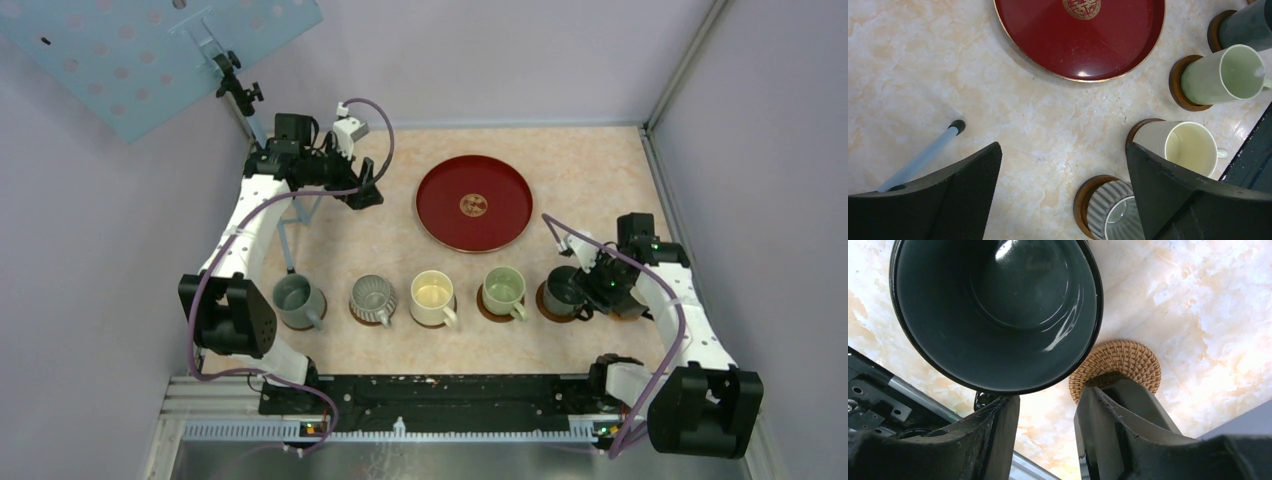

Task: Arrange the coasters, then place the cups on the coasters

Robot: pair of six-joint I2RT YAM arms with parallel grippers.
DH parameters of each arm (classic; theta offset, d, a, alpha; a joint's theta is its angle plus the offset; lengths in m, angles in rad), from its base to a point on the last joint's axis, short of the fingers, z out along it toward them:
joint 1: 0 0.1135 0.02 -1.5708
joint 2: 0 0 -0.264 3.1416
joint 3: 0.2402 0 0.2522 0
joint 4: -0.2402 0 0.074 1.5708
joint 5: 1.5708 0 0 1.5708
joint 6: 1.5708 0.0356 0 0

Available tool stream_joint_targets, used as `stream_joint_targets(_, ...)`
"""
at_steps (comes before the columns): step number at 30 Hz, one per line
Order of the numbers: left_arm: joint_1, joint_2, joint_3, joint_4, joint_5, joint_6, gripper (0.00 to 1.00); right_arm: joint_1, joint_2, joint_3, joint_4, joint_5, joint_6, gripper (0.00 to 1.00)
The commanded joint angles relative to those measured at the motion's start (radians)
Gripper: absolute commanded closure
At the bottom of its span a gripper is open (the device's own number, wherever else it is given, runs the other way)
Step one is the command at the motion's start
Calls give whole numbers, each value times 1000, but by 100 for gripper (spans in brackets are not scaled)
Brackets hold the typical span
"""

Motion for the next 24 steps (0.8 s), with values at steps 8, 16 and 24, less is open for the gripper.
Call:
stream_joint_targets(8,4,9,15,7,31,7,1,-3,-36,58,-34,-82,-6,52)
stream_joint_targets(16,4,14,27,-7,23,18,1,-3,-26,166,-98,-102,-26,54)
stream_joint_targets(24,4,64,112,-95,-7,42,1,-3,41,353,-119,-174,23,47)
